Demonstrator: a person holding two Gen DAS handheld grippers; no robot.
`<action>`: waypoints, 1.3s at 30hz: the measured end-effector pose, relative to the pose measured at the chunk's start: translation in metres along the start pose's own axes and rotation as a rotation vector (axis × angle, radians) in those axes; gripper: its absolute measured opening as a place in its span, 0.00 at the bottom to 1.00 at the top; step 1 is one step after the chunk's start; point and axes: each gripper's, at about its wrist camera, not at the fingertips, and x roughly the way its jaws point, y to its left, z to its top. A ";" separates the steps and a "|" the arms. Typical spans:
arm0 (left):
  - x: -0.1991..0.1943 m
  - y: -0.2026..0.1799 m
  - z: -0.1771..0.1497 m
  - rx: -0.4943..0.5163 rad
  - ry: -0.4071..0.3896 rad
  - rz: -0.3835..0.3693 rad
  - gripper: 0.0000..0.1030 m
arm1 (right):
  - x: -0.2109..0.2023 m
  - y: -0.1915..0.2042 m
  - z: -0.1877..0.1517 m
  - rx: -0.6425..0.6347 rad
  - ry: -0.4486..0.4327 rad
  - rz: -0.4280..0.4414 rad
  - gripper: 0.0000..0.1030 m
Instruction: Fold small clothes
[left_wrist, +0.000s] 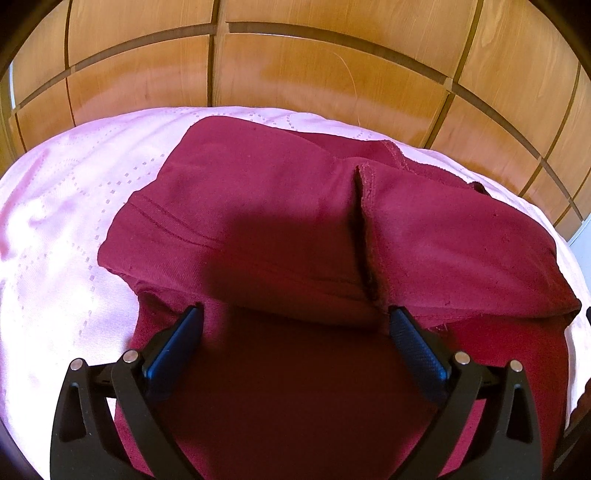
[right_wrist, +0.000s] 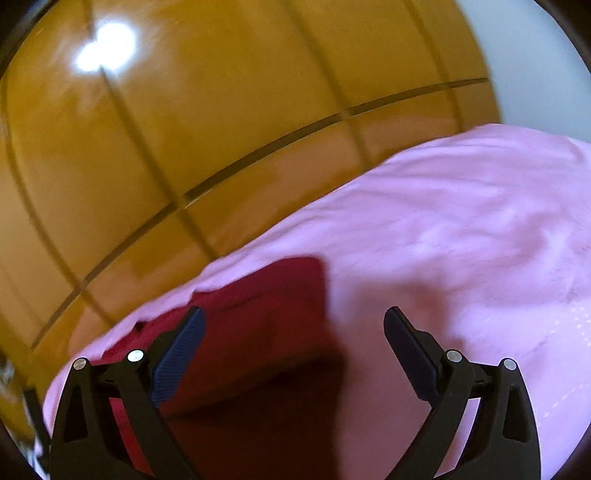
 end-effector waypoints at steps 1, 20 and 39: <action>0.000 -0.001 0.000 0.001 0.000 0.003 0.98 | 0.003 0.003 -0.002 -0.014 0.016 0.013 0.91; -0.070 0.013 -0.069 0.147 -0.016 0.056 0.98 | 0.014 -0.026 -0.033 0.133 0.228 0.140 0.92; -0.129 0.101 -0.112 -0.028 -0.024 -0.163 0.98 | -0.059 -0.054 -0.062 0.190 0.375 0.391 0.96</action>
